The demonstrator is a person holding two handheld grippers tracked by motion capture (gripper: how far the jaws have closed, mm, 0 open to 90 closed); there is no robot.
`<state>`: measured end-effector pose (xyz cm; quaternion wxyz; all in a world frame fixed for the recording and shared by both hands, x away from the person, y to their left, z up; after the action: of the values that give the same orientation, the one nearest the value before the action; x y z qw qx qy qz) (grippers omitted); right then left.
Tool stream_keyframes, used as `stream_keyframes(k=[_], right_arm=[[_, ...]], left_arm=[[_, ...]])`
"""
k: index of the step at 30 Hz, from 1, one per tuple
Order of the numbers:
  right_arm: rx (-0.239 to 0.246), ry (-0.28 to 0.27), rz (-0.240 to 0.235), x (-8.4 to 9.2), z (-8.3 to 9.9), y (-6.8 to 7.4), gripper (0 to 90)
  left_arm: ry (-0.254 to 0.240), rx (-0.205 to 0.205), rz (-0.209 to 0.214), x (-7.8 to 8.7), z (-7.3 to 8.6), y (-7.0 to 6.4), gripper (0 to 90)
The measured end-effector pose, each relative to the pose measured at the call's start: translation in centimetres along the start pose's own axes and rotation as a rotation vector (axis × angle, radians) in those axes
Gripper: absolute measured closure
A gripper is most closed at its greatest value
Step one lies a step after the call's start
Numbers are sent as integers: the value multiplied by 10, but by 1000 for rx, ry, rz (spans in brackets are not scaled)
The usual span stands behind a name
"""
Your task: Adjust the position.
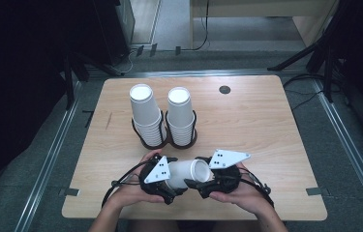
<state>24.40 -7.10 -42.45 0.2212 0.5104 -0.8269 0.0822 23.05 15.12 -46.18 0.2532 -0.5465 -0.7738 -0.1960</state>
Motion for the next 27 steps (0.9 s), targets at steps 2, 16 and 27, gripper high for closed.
stream_keyframes(k=[2, 16, 27], right_arm=[[4, -2, 3, 0, 0, 0, 239], [10, -21, 10, 3, -2, 1, 245], [-8, -44, 44, 11, -3, -7, 247]], left_arm=[[-2, 3, -2, 0, 0, 0, 39], [-39, 28, -4, 2, -2, 1, 13], [-94, 69, -15, 10, 1, 7, 0]])
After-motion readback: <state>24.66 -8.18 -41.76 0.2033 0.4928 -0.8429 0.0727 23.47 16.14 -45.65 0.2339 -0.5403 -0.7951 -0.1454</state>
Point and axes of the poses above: each handheld gripper's, and its own axes: x roughly backward along the jaws, z roughly out of its underside, y roughly to its left, the point moved 1 cm from there along -x, roughly forward along the jaws, and after that the axes turned 9 degrees about z, right-handed, at the moved point
